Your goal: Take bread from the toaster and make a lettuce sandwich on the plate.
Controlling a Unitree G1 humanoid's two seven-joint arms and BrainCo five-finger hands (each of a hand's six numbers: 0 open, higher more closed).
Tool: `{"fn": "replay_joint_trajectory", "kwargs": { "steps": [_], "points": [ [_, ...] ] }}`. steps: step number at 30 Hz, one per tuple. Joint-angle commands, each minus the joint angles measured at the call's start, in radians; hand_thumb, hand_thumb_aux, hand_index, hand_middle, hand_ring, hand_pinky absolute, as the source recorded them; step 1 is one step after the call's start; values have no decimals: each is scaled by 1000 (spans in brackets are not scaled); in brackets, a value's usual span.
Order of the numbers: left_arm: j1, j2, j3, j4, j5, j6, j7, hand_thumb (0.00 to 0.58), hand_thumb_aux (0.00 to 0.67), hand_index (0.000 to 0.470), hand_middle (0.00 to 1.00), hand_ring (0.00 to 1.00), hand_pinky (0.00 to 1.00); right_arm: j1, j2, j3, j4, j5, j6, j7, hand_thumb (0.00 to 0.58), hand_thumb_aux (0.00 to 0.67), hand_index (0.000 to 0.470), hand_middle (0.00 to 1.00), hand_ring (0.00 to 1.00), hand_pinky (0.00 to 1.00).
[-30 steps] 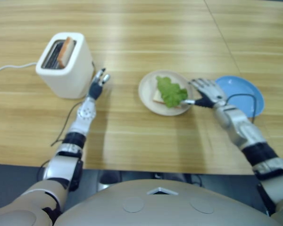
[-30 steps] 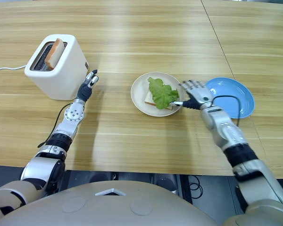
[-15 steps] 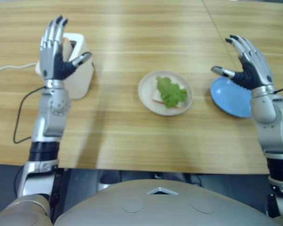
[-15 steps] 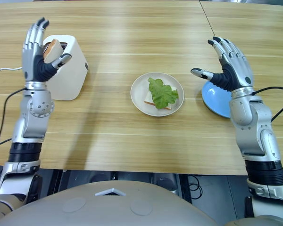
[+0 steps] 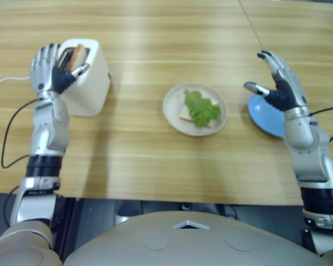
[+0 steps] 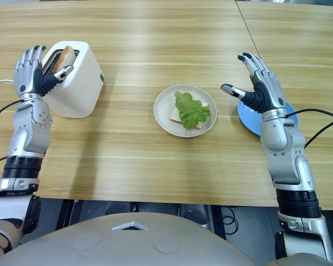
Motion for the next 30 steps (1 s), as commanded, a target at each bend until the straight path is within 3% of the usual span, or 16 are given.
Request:
{"fn": "replay_joint_trajectory", "kwargs": {
  "steps": [1,7,8,9,10,11,12,13,18,24,30],
  "points": [
    [-31,16,-31,74,-17,26,-35,0,0,0,0,0,0,13,3,-18,3,9,0,13,0,0,0,0,0,0],
    [-50,27,-56,143,-41,25,-34,0,0,0,0,0,0,17,6,-20,0,8,-1,17,0,0,0,0,0,0],
    [-51,30,-61,147,-40,25,-27,436,336,231,0,0,0,18,6,-20,1,7,-2,17,0,0,0,0,0,0],
    [-50,30,-55,144,-51,16,-15,436,336,231,0,0,0,19,6,-19,1,5,-3,18,0,0,0,0,0,0],
    [-46,30,-48,129,-58,12,-3,580,670,460,0,0,0,20,6,-20,2,6,-4,18,0,0,0,0,0,0],
    [-42,30,-41,110,-64,9,10,580,670,460,631,631,631,22,6,-20,2,5,-5,18,0,0,0,0,0,0],
    [-39,28,-30,89,-76,0,28,580,670,460,631,631,631,24,6,-21,2,5,-5,17,0,0,0,0,0,0],
    [-36,29,-26,67,-77,-5,44,580,670,460,1000,1000,1000,26,6,-21,3,4,-6,17,0,0,0,0,0,0],
    [-10,30,14,-86,-67,-47,175,580,670,460,1000,1000,1000,26,2,-26,18,0,-8,12,0,0,0,0,0,0],
    [12,30,24,-175,-62,-64,202,580,670,460,1000,1000,1000,25,17,-26,32,41,-34,34,0,0,0,0,0,0],
    [39,5,86,-360,-140,-172,237,580,670,460,1000,1000,1000,23,21,-33,41,44,-44,31,0,0,0,0,0,0]
  ]
}}
